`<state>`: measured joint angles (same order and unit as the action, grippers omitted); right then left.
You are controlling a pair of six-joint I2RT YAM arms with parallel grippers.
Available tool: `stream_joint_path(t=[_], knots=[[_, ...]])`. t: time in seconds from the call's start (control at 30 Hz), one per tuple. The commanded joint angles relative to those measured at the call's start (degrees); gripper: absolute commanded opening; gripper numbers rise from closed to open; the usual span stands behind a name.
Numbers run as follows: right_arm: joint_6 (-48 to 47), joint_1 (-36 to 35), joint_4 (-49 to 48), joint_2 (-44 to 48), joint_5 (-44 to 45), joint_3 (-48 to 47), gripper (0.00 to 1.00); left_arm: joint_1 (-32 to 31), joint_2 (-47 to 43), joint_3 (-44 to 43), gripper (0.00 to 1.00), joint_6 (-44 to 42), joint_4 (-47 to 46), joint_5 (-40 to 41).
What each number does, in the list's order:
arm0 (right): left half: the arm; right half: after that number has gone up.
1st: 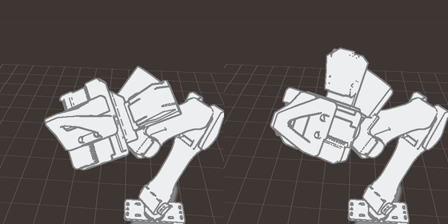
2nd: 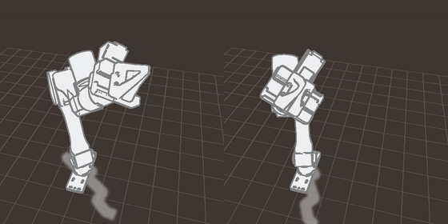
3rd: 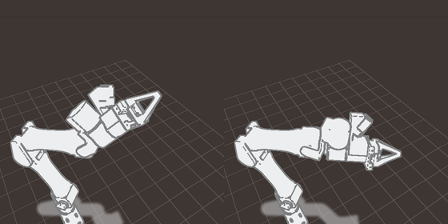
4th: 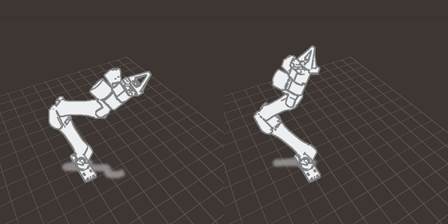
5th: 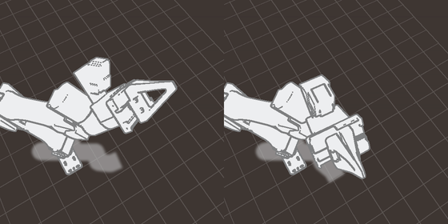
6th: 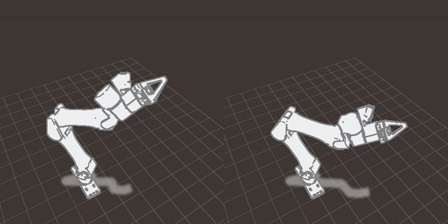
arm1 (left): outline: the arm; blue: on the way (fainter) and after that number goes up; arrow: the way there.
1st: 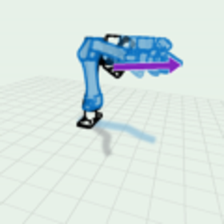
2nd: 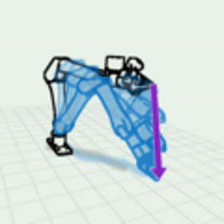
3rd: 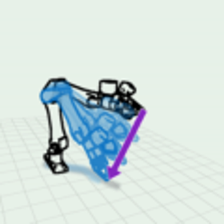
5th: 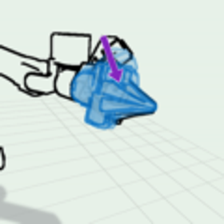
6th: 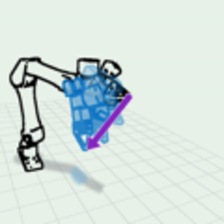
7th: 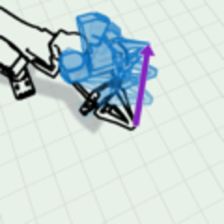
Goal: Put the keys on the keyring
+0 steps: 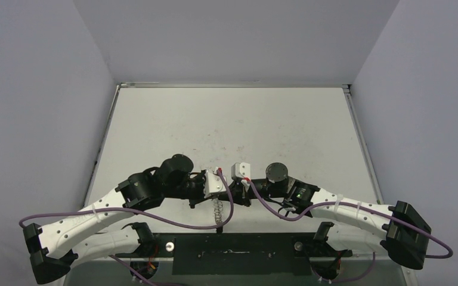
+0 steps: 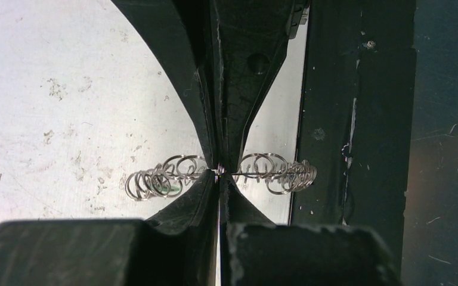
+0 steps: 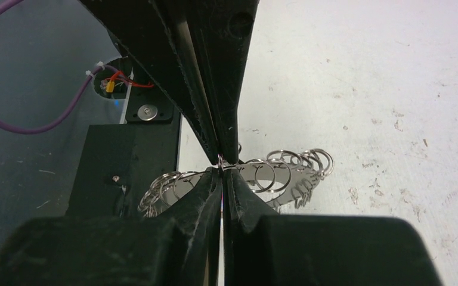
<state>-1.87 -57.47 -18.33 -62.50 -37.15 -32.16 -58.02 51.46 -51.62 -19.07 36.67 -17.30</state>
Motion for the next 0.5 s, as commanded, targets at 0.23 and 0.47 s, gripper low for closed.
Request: stream_joint_path(t=[0.23, 0.47], knots=[[0.1, -0.4, -6.9, 5.2, 1.9, 0.8, 0.00, -0.2, -11.6, 5.6, 0.33, 4.2, -10.6, 3.5], [0.8, -0.4, -10.0, 6.9, 0.2, 2.0, 0.00, -0.2, -24.5, 18.6, 0.39, 7.4, -24.5, 3.6]])
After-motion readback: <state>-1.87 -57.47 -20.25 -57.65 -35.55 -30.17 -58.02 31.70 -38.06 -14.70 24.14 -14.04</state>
